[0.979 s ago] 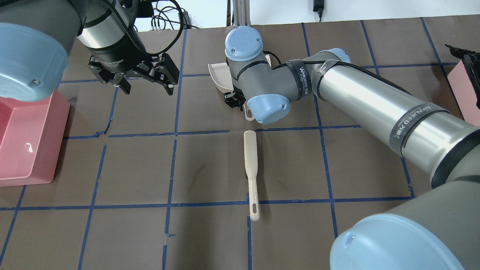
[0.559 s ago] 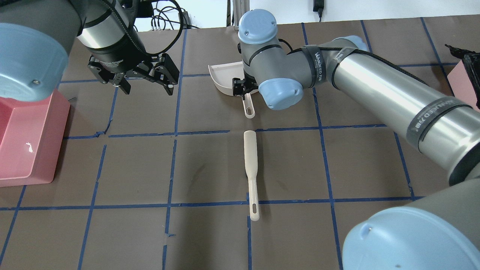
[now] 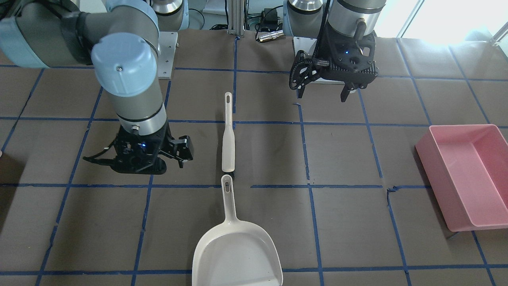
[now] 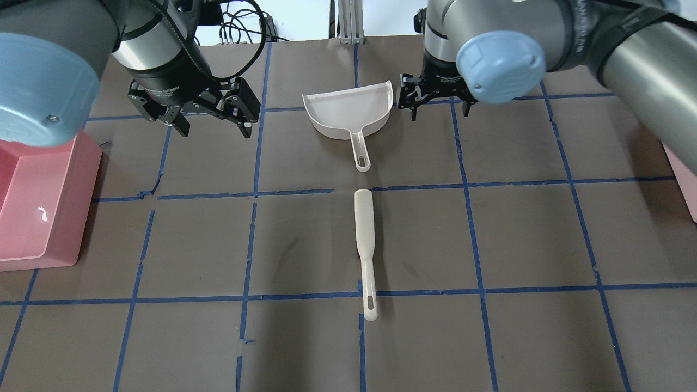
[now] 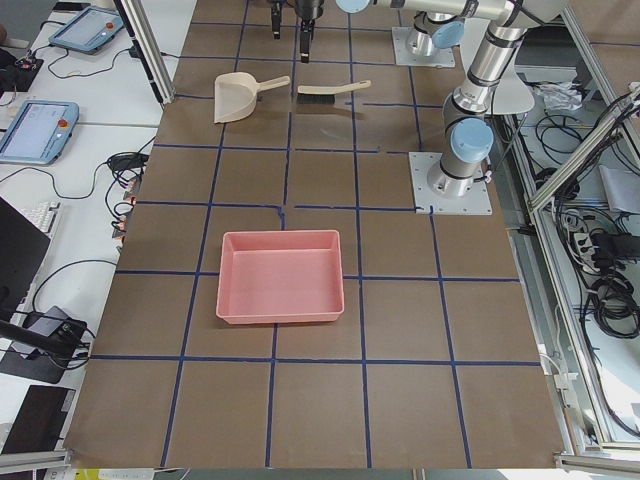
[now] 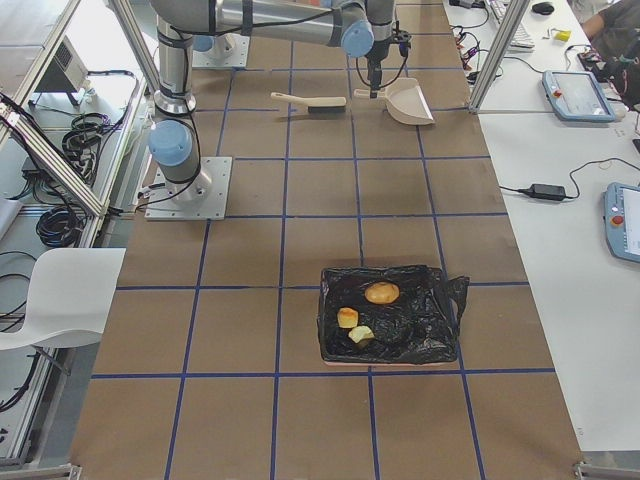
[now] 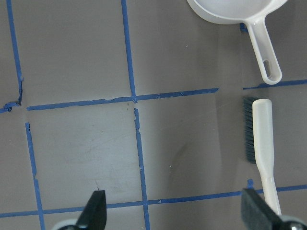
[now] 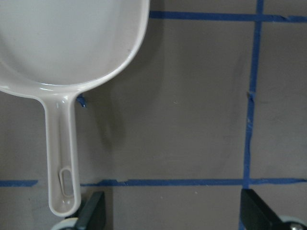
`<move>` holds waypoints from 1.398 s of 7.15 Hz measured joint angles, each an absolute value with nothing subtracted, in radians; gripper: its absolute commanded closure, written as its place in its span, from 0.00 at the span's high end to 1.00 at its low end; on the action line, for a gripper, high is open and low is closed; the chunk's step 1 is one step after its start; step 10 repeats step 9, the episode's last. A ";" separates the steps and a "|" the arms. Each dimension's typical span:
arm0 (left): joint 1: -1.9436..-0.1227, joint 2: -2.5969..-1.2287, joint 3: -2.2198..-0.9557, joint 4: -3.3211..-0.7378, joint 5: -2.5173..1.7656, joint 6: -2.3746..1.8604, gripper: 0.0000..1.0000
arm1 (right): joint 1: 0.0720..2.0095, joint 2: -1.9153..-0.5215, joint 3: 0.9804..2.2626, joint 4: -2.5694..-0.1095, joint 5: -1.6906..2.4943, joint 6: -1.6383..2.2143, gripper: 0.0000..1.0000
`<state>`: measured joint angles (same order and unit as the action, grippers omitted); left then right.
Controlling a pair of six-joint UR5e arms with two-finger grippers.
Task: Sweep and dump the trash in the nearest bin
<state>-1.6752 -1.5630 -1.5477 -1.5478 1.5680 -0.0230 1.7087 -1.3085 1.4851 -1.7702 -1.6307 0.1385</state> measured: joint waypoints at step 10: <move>-1.675 -1.563 -1.548 -1.549 1.569 -0.023 1.00 | 1.558 -1.537 1.471 -1.498 -1.539 0.015 1.00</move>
